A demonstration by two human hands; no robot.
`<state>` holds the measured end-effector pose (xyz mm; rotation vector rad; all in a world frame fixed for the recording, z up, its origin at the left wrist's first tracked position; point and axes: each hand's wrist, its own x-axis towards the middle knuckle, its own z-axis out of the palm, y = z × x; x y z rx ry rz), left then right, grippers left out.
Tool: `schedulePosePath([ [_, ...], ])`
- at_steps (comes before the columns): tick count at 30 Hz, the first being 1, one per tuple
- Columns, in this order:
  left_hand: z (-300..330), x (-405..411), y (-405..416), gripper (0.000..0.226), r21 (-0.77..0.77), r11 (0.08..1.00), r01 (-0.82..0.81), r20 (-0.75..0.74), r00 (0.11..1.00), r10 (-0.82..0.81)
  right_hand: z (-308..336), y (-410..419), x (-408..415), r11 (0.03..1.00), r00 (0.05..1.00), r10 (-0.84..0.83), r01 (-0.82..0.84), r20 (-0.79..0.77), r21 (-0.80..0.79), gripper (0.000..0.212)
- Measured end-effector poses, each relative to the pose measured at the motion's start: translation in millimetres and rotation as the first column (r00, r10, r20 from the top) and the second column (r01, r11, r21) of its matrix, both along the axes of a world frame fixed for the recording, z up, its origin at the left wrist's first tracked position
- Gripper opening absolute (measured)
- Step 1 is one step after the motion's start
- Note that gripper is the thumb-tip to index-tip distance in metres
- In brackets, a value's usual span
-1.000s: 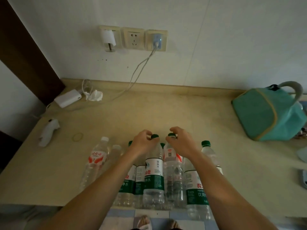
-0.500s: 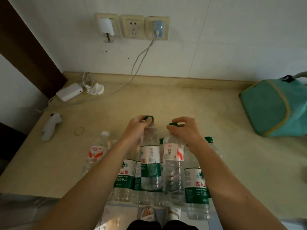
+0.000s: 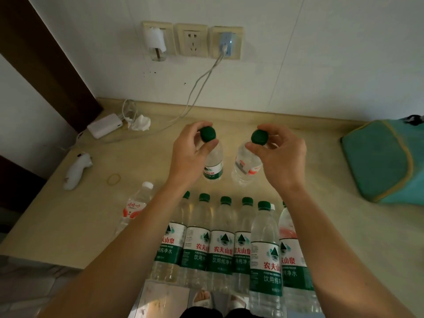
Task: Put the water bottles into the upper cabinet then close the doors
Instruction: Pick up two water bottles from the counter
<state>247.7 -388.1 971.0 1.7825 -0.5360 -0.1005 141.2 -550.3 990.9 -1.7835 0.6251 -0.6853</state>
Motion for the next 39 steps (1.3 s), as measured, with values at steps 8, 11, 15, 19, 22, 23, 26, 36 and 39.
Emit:
schedulePosePath([
  [8, -27.8, 8.8, -15.5, 0.037, 0.076, 0.996, -0.057, 0.016, 0.998, 0.056, -33.0, -10.1, 9.6, 0.998, 0.998, -0.039, 0.036, -0.047, -0.058, 0.037],
  [11, -30.8, 11.9, -15.6, 0.036, 0.075, 0.996, -0.044, 0.019, 0.999, 0.043, -39.9, -13.5, 9.5, 0.997, 0.997, -0.058, 0.056, -0.041, -0.062, 0.036],
  [15, -32.4, 20.3, -15.3, 0.036, 0.09, 0.996, -0.021, 0.019, 1.0, 0.019, -43.6, -15.8, 13.2, 0.997, 0.998, -0.016, 0.011, -0.059, -0.08, 0.037],
  [19, -44.6, 23.6, -10.3, 0.05, 0.094, 0.995, 0.02, -0.069, 0.997, -0.014, -58.4, -20.6, 8.9, 0.999, 0.991, 0.016, -0.02, -0.136, -0.032, 0.056],
  [22, -65.2, 21.7, -6.6, 0.074, 0.114, 0.993, 0.043, -0.179, 0.984, -0.022, -81.4, -20.2, 3.7, 0.995, 0.961, 0.088, -0.07, -0.263, 0.076, 0.088],
  [23, -73.4, 21.2, -6.5, 0.079, 0.143, 0.989, 0.036, -0.198, 0.98, -0.007, -89.3, -18.5, 3.5, 0.99, 0.951, 0.113, -0.085, -0.287, 0.109, 0.095],
  [26, -96.8, 19.8, -9.2, 0.078, 0.207, 0.978, 0.01, -0.248, 0.968, 0.043, -110.1, -18.0, 7.4, 0.99, 0.947, 0.101, -0.065, -0.304, 0.125, 0.102],
  [36, -109.7, 13.0, -13.1, 0.066, 0.15, 0.985, -0.079, -0.235, 0.966, 0.113, -131.3, -23.6, 15.8, 0.994, 0.919, 0.018, 0.024, -0.394, 0.103, 0.081],
  [39, -86.8, 9.1, -8.2, 0.065, 0.085, 0.996, -0.039, -0.204, 0.977, 0.056, -110.3, -16.6, 5.1, 0.991, 0.947, -0.026, 0.067, -0.32, 0.118, 0.075],
])
